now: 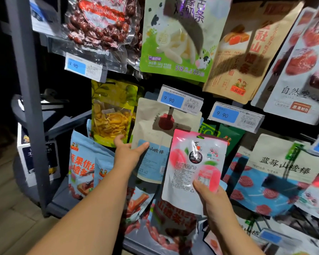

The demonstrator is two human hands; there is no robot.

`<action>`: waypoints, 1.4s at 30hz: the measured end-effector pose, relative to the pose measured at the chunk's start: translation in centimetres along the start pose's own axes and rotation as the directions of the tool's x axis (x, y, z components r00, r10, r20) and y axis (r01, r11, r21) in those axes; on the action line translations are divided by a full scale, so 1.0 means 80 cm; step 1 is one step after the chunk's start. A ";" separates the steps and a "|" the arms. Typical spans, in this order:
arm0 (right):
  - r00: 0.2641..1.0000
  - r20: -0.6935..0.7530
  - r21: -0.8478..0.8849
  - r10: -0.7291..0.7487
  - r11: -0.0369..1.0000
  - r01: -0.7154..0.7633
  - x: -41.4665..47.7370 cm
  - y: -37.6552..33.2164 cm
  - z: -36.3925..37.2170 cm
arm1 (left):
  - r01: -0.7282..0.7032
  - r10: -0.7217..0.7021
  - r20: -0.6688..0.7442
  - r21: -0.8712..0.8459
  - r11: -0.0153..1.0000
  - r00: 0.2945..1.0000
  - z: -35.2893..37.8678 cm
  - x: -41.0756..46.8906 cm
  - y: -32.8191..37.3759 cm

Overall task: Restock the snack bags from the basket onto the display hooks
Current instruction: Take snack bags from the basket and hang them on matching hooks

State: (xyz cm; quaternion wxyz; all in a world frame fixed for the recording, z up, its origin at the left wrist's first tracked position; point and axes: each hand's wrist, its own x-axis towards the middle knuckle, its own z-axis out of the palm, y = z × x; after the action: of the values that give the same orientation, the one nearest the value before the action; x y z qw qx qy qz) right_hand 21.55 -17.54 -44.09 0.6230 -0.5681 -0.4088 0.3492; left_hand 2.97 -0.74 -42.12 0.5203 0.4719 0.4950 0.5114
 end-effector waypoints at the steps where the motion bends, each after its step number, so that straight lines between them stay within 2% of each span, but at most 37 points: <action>1: 1.000 0.007 0.014 0.004 1.000 -0.004 0.002 -0.002 0.003 | 0.007 -0.007 0.007 -0.008 1.000 1.000 -0.001 0.003 -0.002; 8: 0.999 0.044 -0.046 0.012 0.999 -0.010 0.016 0.000 0.017 | 0.060 -0.034 0.282 -0.084 0.995 0.959 -0.006 0.004 -0.009; 11: 0.998 0.061 -0.054 0.020 0.998 -0.017 0.016 0.001 0.018 | 0.102 -0.063 0.349 -0.094 0.990 0.935 -0.003 -0.001 -0.008; 21: 0.997 0.006 -0.028 0.074 0.997 -0.074 -0.010 -0.023 0.017 | -0.033 0.051 0.340 -0.058 0.998 0.939 0.002 -0.028 0.010; 25: 0.996 -0.041 0.030 0.076 0.997 -0.075 -0.025 -0.031 0.010 | 0.039 0.019 0.362 -0.150 0.988 0.932 -0.012 -0.037 0.023; 29: 0.994 -0.041 0.129 0.104 0.987 -0.098 -0.043 -0.045 0.000 | 0.042 0.032 0.373 -0.187 0.981 0.927 -0.037 -0.050 0.036; 36: 0.987 0.022 0.262 0.157 0.952 -0.157 -0.086 -0.062 -0.007 | 0.098 -0.079 0.535 -0.006 0.995 0.841 -0.060 -0.095 0.045; 39: 0.987 0.035 0.310 0.158 0.937 -0.161 -0.108 -0.071 -0.014 | 0.156 -0.108 0.567 -0.036 0.987 0.817 -0.053 -0.118 0.044; 42: 0.988 0.002 0.326 0.156 0.934 -0.148 -0.125 -0.077 -0.030 | 0.154 -0.101 0.593 -0.039 0.987 0.799 -0.037 -0.137 0.045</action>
State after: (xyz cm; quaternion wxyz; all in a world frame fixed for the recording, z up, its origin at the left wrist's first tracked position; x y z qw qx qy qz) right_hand 19.31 -28.24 -39.12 0.6841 -0.4915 -0.2931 0.4523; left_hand -0.10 -11.66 -38.37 0.7008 0.5501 0.3178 0.3245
